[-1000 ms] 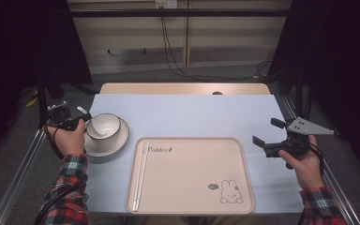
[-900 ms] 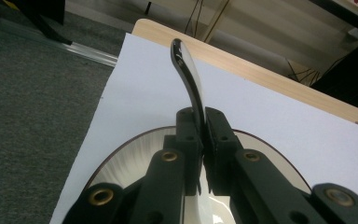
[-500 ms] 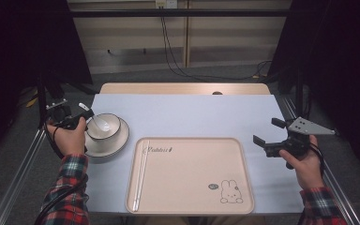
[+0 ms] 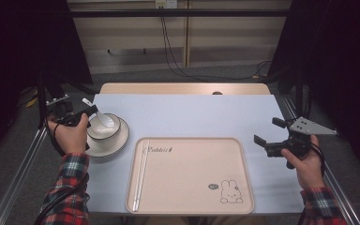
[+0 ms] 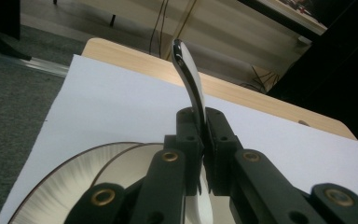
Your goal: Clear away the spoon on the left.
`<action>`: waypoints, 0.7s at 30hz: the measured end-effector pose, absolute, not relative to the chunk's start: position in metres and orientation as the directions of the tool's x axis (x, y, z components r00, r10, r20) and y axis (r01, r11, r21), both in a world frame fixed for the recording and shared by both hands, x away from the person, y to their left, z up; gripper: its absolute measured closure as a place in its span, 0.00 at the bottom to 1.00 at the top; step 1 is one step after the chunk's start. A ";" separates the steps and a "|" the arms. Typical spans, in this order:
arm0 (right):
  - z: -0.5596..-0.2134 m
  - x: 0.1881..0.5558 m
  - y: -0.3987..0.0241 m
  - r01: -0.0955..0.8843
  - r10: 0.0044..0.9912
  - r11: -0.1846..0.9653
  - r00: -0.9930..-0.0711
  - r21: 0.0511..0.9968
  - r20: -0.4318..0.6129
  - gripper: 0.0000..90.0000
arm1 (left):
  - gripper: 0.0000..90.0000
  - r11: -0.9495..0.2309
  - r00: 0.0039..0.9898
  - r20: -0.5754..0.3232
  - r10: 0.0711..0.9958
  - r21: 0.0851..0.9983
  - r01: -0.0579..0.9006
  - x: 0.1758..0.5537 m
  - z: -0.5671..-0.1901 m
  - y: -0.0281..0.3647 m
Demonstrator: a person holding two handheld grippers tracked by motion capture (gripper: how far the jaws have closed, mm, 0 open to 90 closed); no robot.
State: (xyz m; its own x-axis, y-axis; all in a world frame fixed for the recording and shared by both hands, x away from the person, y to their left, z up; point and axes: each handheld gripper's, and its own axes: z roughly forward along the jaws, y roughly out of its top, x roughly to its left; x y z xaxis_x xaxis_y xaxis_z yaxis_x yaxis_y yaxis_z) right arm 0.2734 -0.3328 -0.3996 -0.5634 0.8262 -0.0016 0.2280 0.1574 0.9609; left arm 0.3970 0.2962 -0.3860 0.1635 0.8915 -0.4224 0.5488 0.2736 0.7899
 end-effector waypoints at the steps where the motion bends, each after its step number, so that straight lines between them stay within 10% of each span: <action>1: -0.400 0.273 -0.333 0.228 0.826 0.155 -0.564 0.961 0.001 0.00 | 0.96 0.274 0.167 -0.425 0.890 0.790 0.549 0.397 -0.385 0.295; 21: -0.399 0.273 -0.333 0.228 0.829 0.155 -0.560 0.961 -0.001 0.00 | 0.96 0.194 0.298 -0.436 0.849 0.782 0.592 0.396 -0.371 0.260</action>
State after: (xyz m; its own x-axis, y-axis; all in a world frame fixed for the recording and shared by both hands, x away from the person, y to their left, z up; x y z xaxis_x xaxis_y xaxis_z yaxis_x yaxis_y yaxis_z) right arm 0.2725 -0.3334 -0.3988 -0.5596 0.8288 -0.0008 0.2278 0.1548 0.9613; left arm 0.3960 0.2598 -0.3707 0.2982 0.8489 -0.4364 0.5924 0.1939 0.7820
